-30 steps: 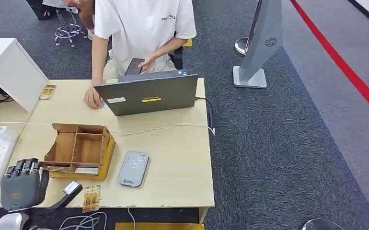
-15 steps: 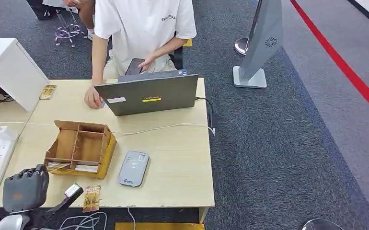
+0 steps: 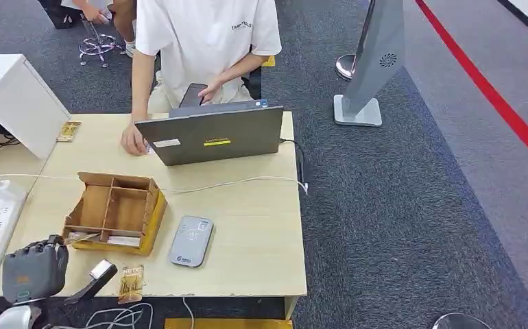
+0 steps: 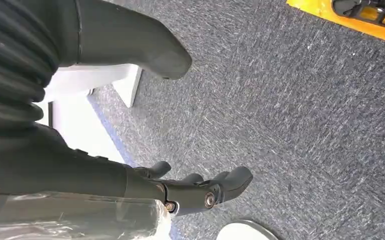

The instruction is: Pass the card to the sensor for recognition and then transmit it.

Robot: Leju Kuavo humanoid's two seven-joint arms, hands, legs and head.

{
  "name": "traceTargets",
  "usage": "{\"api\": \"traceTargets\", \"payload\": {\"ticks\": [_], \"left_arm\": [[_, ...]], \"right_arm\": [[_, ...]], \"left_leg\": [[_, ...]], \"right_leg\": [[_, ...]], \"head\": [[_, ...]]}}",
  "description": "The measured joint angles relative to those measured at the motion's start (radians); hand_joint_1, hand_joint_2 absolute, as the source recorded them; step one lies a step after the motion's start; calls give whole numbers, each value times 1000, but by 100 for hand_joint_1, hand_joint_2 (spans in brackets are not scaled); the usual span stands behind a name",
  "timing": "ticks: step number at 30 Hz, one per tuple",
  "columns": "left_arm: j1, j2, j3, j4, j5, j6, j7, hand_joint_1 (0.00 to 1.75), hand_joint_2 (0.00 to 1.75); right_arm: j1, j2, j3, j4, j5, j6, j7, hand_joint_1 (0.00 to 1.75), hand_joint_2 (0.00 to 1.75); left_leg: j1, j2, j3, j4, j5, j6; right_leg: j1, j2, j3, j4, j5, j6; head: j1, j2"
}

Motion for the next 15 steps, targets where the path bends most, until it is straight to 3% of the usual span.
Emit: {"api": "traceTargets", "payload": {"ticks": [7, 11, 15], "left_arm": [[2, -18, 0, -39, 11, 1, -15, 175, 175], [22, -24, -71, -150, 63, -16, 68, 175, 175], [39, -14, -201, -326, 107, -113, 157, 175, 175]], "right_arm": [[0, 0, 0, 0, -11, -5, 7, 0, 175], [0, 0, -5, 0, -32, -7, 20, 0, 175], [0, 0, -24, 0, -52, -15, 27, 0, 175]], "left_leg": [[0, 0, 0, 0, 0, 0], [0, 0, 0, 0, 0, 0], [0, -1, 0, 1, 0, 0]], "right_leg": [[0, 0, 0, 0, 0, 0], [0, 0, 0, 0, 0, 0], [0, -1, 0, 0, 0, 1]], "head": [[0, 0], [0, 0], [0, 0]]}}
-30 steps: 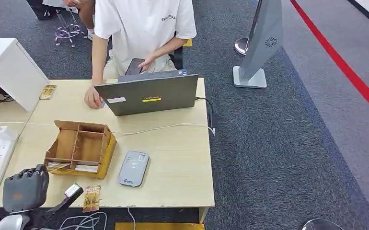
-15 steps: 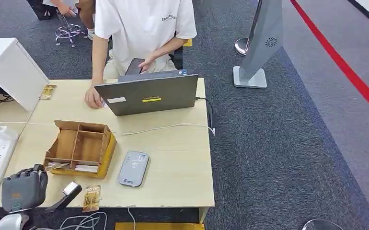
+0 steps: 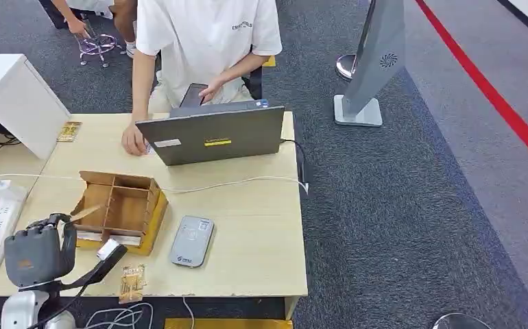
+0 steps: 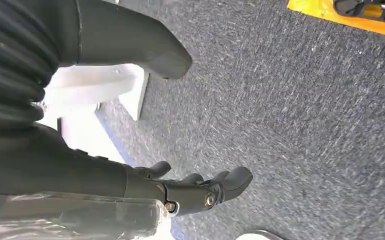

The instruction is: Pass the card to the sensor for recognition and then transmit it.

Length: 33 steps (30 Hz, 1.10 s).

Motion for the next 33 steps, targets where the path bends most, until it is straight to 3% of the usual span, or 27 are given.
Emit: {"api": "traceTargets", "payload": {"ticks": [6, 17, 21, 24, 33], "left_arm": [[1, 27, -175, -213, 28, -76, 40, 175, 175], [-65, 119, -352, -458, 110, -123, 82, 175, 175], [-222, 127, -357, -434, 72, -136, 141, 175, 175], [-344, 127, -347, -356, 66, -133, 136, 175, 175], [-416, 127, -345, -293, 37, -126, 147, 175, 175]], "right_arm": [[1, 0, -24, 0, -24, -8, 4, 0, 175], [1, 0, -52, 0, -52, -12, 2, 0, 175], [1, 0, -48, 0, -10, 2, -8, 0, 175], [-5, 0, -42, 1, 6, 9, -10, 0, 175], [-3, 0, -33, 1, 11, 11, -14, 0, 175]], "left_leg": [[-1, 1, 0, 0, 0, 0], [0, 1, 0, 0, 0, 0], [0, -3, -1, 0, 3, 0], [0, -2, 0, 0, 3, 0], [0, 0, 0, 0, 3, 1]], "right_leg": [[0, 1, 0, 0, 0, 0], [0, 1, -1, 0, 0, 0], [0, -3, 0, 0, 1, 0], [0, -2, 0, 1, 4, -1], [0, 0, -1, 0, 4, 0]], "head": [[0, 0], [0, 0], [0, 0], [0, 0], [0, 0]]}}
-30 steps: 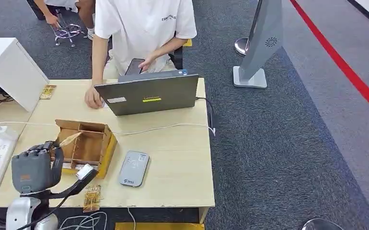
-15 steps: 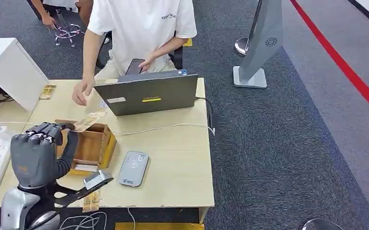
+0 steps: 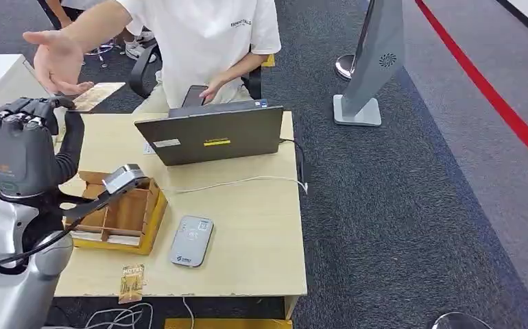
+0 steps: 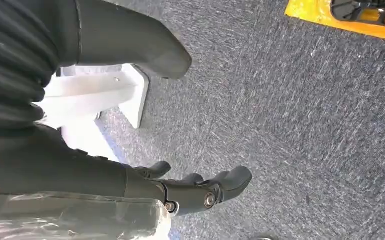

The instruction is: Pass the card to the sensor for recognition and then transmit it.

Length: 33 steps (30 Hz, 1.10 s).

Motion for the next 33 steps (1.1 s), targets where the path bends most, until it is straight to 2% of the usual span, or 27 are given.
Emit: {"api": "traceTargets", "payload": {"ticks": [2, 3, 4, 6, 8, 11, 14, 21, 22, 33], "left_arm": [[-30, 2, 7, 33, -62, -5, 38, 175, 175], [-68, 5, 15, 83, -80, 4, 42, 175, 175], [-118, 15, 24, 153, -84, 17, 38, 175, 175], [-237, 36, 67, 364, -87, 69, 8, 175, 175], [-314, 48, 101, 518, -84, 113, -14, 175, 175], [-380, 50, 124, 672, -79, 144, -25, 175, 175], [-398, 49, 135, 754, -83, 143, -25, 175, 175], [-392, 53, 138, 823, -96, 113, -12, 175, 175], [-391, 57, 138, 829, -95, 113, -12, 0, 175], [-355, 71, 162, 850, -54, 136, -42, 0, 175]], "right_arm": [[1, 0, 8, 0, 12, 6, -15, 0, 175], [0, 0, 11, 0, 18, 8, -20, 0, 175], [-1, 0, 14, 0, 19, 11, -28, 0, 175], [-3, 0, 19, 0, 23, 20, -39, 0, 175], [-1, 0, 24, 0, 25, 24, -42, 0, 175], [1, -1, 29, 0, 23, 29, -41, 0, 175], [0, -2, 32, 0, 19, 38, -31, 0, 175], [1, -3, 32, 0, 17, 39, -31, 0, 175], [1, -3, 32, 0, 17, 37, -32, 0, 175], [2, -6, 33, 0, 17, 35, -28, 0, 175]], "left_leg": [[0, -1, -1, 0, 0, 0], [0, -1, -1, 0, 0, 0], [0, -1, -1, 0, 1, 0], [0, 0, -1, 0, 3, -2], [1, 4, -1, 0, 4, -3], [1, 3, -1, 0, 5, -4], [1, 3, -2, 0, 5, -4], [1, 4, -5, 0, 5, -4], [1, 6, -5, 0, 5, -4], [1, 4, -6, 0, 3, -3]], "right_leg": [[0, -1, -1, 0, 0, 0], [0, -1, -1, 0, 0, 0], [0, -1, -1, 0, 0, 0], [0, 0, -2, 1, 3, -3], [0, 4, -4, 1, 4, -5], [1, 4, -4, 2, 5, -5], [0, 3, -3, 2, 5, -5], [0, 6, -6, 1, 5, -4], [0, 7, -6, 1, 5, -4], [0, 5, -7, 1, 3, -4]], "head": [[0, 0], [2, 0], [2, 0], [2, 0], [0, 0], [0, 0], [0, 0], [0, 0], [0, 0], [0, 0]]}}
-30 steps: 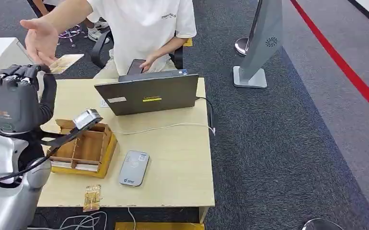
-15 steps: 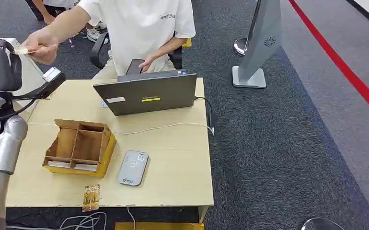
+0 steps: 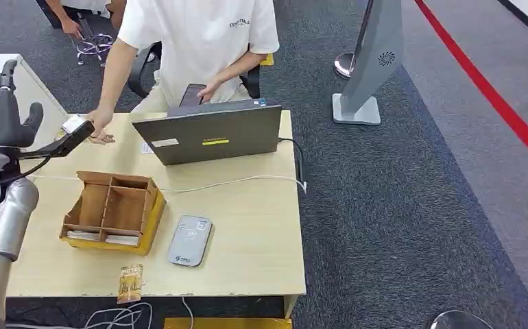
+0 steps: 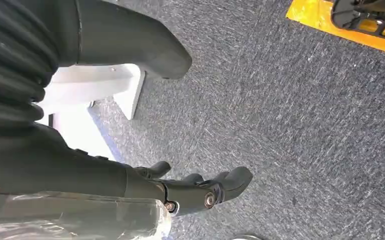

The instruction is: Pass the card to the sensor for recognition and then transmit it.

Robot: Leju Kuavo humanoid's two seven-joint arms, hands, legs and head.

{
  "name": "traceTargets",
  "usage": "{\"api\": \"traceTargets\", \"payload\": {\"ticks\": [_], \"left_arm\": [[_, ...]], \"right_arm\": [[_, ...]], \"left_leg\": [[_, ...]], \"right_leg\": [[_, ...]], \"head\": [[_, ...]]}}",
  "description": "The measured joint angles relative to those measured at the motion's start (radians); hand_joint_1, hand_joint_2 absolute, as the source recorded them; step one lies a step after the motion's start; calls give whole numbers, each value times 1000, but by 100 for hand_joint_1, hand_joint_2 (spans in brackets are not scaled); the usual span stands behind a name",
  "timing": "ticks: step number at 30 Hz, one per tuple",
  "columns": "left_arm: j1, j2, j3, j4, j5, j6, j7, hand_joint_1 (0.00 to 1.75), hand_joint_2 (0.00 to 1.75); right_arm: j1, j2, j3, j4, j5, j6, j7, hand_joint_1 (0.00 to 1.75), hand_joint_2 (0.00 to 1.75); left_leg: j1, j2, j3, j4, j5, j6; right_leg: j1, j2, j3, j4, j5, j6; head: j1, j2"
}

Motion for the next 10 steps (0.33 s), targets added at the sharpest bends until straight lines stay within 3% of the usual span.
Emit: {"api": "traceTargets", "payload": {"ticks": [5, 10], "left_arm": [[40, 3, 10, -20, 9, 10, -11, 0, 175], [113, 12, 29, -104, 49, 13, -30, 0, 175]], "right_arm": [[0, -1, 0, 0, -7, -2, 4, 0, 175], [1, -1, 0, 0, -17, -3, 13, 0, 175]], "left_leg": [[0, 0, 1, 0, 0, 0], [0, 0, 0, 0, 0, 0]], "right_leg": [[0, 0, 1, 0, 0, 0], [0, 0, 1, 0, 0, 0]], "head": [[0, 0], [0, 0]]}}
